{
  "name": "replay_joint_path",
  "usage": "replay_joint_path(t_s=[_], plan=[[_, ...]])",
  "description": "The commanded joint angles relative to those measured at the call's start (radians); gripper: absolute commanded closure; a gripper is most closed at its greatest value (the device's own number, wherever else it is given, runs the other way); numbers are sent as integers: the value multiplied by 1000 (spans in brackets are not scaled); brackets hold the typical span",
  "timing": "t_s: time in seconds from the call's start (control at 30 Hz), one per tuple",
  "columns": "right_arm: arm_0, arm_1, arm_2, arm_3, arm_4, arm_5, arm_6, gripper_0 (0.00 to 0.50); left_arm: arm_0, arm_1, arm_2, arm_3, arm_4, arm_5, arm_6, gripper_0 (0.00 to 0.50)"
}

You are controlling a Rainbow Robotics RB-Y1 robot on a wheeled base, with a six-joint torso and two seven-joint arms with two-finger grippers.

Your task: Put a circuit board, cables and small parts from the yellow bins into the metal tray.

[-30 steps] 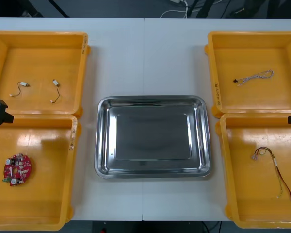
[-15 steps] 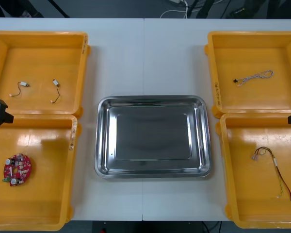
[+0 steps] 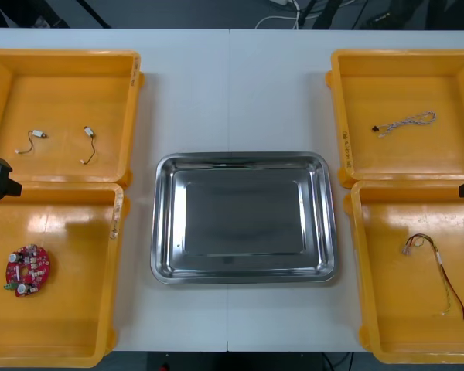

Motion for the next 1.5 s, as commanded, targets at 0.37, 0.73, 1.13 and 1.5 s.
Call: replay_joint_path(t_s=[0.37,0.73,1.13,1.5], plan=[[11,-43,-35,-23,-7,5,30,0,10,45,28,-31,-9,-11,-43,0],[11,-43,-35,-23,-7,5,30,0,10,45,28,-31,-9,-11,-43,0],[11,-43,-35,-23,-7,5,30,0,10,25,13,-8,-4,-12,-56,0],[21,-47,-49,-35,-15,-10,35,0,32,84,13,-8,33,-14,-203,0]])
